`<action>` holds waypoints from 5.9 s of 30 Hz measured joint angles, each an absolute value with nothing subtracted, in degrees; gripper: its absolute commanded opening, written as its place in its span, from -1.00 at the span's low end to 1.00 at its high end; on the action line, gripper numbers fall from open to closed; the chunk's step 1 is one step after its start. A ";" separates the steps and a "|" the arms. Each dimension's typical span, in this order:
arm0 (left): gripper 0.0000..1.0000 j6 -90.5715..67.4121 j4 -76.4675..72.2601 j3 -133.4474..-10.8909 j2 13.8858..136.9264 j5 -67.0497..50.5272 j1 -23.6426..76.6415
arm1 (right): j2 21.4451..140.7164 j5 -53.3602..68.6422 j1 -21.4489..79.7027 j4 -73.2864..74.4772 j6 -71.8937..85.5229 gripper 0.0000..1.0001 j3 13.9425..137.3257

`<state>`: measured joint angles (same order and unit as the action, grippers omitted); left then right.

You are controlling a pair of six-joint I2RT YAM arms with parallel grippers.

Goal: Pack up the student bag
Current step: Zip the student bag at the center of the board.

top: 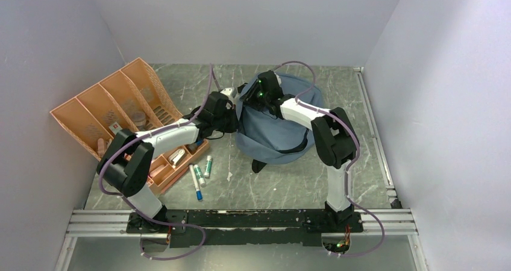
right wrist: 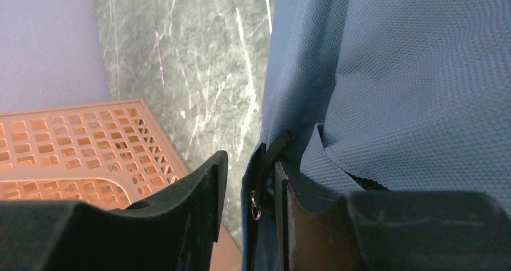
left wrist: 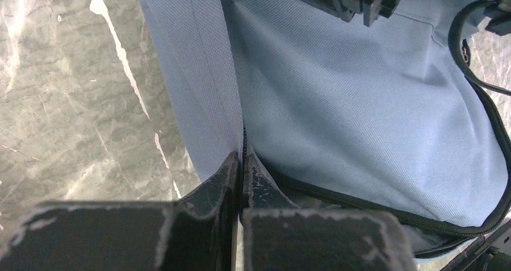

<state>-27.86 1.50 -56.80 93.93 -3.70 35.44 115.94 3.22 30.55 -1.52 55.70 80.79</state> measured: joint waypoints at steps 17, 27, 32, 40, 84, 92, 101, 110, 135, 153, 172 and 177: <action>-0.90 -27.97 1.08 -56.75 93.93 -3.64 35.75 | 116.71 2.55 30.28 -1.56 53.93 -0.32 80.77; -0.90 -28.14 1.10 -56.71 93.93 -3.64 35.86 | 115.20 2.55 29.58 -3.64 54.92 -0.22 78.24; -0.90 -28.16 1.13 -56.71 93.93 -3.66 35.86 | 114.43 2.59 29.21 -5.30 55.99 -0.28 76.55; -0.90 -28.32 1.13 -56.69 93.93 -3.66 35.86 | 113.47 2.50 28.62 -6.33 56.62 -0.50 74.91; 0.31 -38.68 0.89 -55.90 84.53 -10.66 22.55 | 101.69 18.28 33.23 -23.38 39.81 -1.00 58.83; 0.25 -40.88 0.58 -56.40 86.96 -12.38 22.35 | 92.90 23.53 33.50 -23.00 35.31 -1.00 49.63; 0.23 -43.18 -0.51 -55.11 87.42 -14.63 26.28 | 87.46 25.04 33.50 -21.30 28.93 -1.00 45.47; 0.28 -47.88 -0.56 -54.52 90.74 -14.22 31.68 | 87.46 29.19 33.50 -23.07 25.63 -1.00 43.86; -0.90 -47.13 4.67 -60.36 97.47 -11.31 34.24 | 88.05 31.90 33.41 -22.13 21.21 -1.00 44.27; -0.90 -40.64 9.47 -71.81 108.01 -15.64 26.61 | 89.73 39.66 32.16 -17.34 17.45 -1.00 46.28; -0.81 -33.93 13.61 -90.35 121.16 -15.29 22.61 | 83.94 42.09 31.81 -7.77 10.00 -1.00 44.34; -0.18 -32.93 13.80 -90.59 121.30 -16.19 22.22 | 83.05 41.34 31.55 -7.01 9.82 -1.00 44.16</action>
<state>-32.93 13.80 -90.59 121.30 -16.19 22.22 83.05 41.34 31.55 -7.01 9.82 44.16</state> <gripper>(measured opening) 0.262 0.015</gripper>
